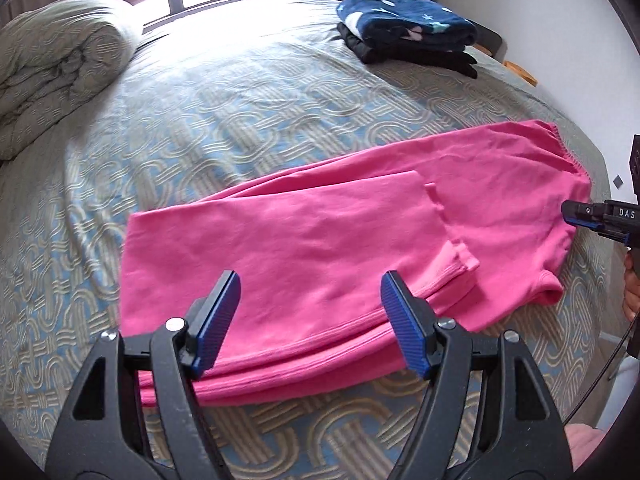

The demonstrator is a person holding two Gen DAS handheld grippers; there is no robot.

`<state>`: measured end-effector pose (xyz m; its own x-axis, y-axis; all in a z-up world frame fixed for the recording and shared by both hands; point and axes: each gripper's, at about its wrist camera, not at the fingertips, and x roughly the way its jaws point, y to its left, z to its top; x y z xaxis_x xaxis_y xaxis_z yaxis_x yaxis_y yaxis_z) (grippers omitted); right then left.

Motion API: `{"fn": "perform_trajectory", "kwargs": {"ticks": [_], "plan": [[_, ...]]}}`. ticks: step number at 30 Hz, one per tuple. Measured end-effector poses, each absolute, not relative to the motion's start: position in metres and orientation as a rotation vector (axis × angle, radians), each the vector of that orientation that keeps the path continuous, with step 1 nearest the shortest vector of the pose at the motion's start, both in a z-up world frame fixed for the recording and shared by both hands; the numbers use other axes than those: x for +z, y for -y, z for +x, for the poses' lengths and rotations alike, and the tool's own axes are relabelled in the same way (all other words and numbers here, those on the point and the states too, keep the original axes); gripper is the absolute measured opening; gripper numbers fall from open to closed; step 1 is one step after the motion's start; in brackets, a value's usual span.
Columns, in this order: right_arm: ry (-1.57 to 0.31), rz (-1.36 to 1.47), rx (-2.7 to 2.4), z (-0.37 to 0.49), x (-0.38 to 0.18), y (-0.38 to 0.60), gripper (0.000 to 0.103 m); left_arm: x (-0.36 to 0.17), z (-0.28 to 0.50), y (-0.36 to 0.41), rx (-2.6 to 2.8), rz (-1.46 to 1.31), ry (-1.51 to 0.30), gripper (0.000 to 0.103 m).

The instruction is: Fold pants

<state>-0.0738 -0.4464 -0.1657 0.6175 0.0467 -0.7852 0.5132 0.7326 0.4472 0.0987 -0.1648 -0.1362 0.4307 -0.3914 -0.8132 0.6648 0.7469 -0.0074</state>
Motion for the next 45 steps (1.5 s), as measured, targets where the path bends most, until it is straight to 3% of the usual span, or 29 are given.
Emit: {"fn": "perform_trajectory", "kwargs": {"ticks": [7,26,33,34,42,43,44,45], "plan": [[-0.750,0.947,-0.421,-0.121,-0.174,0.511,0.030,-0.141,0.086,0.214,-0.733,0.384,-0.926,0.073],[-0.714,0.986,-0.436,-0.155,-0.179,0.522,0.042,-0.144,0.040,0.250,-0.908,0.340,-1.015,0.073],[-0.648,1.056,-0.412,-0.150,-0.180,0.536,0.065,-0.132,0.059,0.227,-0.853,0.238,-1.011,0.077],[-0.641,1.057,-0.419,-0.146,-0.180,0.538,0.066,-0.133,0.064,0.223,-0.832,0.237,-1.005,0.080],[-0.510,1.149,-0.553,-0.128,-0.186,0.557,0.071,-0.141,0.104,0.183,-0.724,0.039,-1.071,0.080],[-0.517,1.137,-0.571,-0.125,-0.183,0.556,0.067,-0.141,0.106,0.180,-0.714,0.032,-1.068,0.080],[-0.534,1.108,-0.588,-0.120,-0.180,0.555,0.057,-0.140,0.108,0.177,-0.707,0.028,-1.064,0.080],[-0.558,1.065,-0.602,-0.115,-0.176,0.554,0.018,-0.140,0.110,0.173,-0.703,0.022,-1.061,0.080]]}}
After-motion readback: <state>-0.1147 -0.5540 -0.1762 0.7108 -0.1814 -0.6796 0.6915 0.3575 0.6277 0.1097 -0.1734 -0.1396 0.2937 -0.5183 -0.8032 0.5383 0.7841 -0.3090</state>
